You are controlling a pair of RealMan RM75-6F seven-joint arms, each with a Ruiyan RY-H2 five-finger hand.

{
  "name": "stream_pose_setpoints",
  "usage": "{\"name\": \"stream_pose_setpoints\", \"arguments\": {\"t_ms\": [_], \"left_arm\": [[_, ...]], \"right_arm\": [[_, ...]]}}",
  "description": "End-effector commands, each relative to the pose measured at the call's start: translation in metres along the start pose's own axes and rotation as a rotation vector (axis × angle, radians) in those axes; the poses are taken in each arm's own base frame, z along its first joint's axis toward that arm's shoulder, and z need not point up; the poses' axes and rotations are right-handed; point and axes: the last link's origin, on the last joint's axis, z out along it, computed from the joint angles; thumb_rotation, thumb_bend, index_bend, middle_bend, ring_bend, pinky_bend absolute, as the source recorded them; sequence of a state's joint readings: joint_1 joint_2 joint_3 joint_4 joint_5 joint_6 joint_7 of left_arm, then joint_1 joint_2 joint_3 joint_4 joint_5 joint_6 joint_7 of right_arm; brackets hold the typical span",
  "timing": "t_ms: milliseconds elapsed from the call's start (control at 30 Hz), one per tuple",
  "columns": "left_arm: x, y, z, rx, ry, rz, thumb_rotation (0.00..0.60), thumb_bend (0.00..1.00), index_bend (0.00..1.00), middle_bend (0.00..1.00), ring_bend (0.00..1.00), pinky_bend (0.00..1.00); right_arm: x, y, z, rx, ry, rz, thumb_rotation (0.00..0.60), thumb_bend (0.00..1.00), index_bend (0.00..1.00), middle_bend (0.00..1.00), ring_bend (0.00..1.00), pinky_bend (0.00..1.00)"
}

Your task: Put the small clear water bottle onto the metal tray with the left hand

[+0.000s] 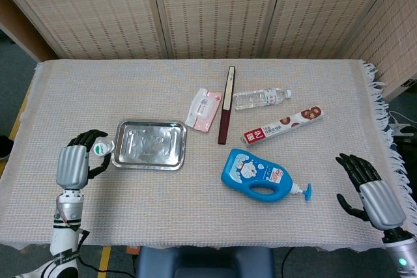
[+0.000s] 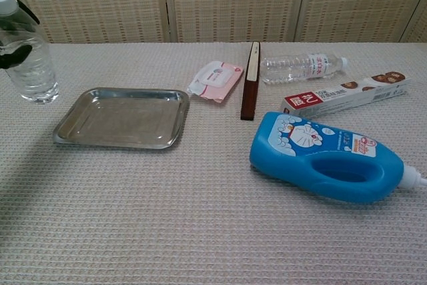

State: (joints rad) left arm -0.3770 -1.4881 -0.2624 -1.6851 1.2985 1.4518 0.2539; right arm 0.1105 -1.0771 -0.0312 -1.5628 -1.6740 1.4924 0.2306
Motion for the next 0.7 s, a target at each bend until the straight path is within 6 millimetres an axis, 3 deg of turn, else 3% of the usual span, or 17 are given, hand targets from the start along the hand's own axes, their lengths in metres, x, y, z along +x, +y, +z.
{"name": "stream_pose_setpoints", "arguments": {"t_ms": [33, 267, 400, 500, 600, 700], "left_arm": [[-0.014, 0.023, 0.019, -0.025, -0.058, -0.246, 0.6, 0.59, 0.53, 0.55, 0.52, 0.64], [-0.011, 0.021, 0.022, -0.017, -0.047, -0.229, 0.6, 0.59, 0.53, 0.55, 0.52, 0.65], [0.019, 0.03, 0.045, -0.052, 0.058, -0.281, 0.6, 0.59, 0.53, 0.55, 0.52, 0.65], [0.041, 0.039, 0.057, -0.112, 0.141, -0.221, 0.6, 0.59, 0.53, 0.55, 0.52, 0.65], [0.05, 0.041, 0.056, -0.123, 0.144, -0.206, 0.6, 0.59, 0.53, 0.55, 0.52, 0.65], [0.044, 0.034, 0.047, -0.107, 0.108, -0.18, 0.6, 0.59, 0.53, 0.55, 0.52, 0.65]], "right_arm": [[0.0, 0.0, 0.0, -0.002, -0.003, 0.001, 0.6, 0.15, 0.07, 0.03, 0.0, 0.09], [0.001, 0.0, 0.0, -0.002, 0.001, 0.003, 0.6, 0.15, 0.07, 0.03, 0.0, 0.09], [0.0, 0.0, 0.0, -0.003, -0.001, 0.0, 0.6, 0.15, 0.07, 0.03, 0.0, 0.09], [-0.002, 0.0, 0.0, -0.004, -0.011, -0.001, 0.6, 0.15, 0.07, 0.03, 0.0, 0.09], [-0.002, 0.0, 0.001, -0.004, -0.013, -0.002, 0.6, 0.15, 0.07, 0.03, 0.0, 0.09], [-0.003, 0.0, 0.001, -0.006, -0.02, -0.004, 0.6, 0.15, 0.07, 0.03, 0.0, 0.09]]}}
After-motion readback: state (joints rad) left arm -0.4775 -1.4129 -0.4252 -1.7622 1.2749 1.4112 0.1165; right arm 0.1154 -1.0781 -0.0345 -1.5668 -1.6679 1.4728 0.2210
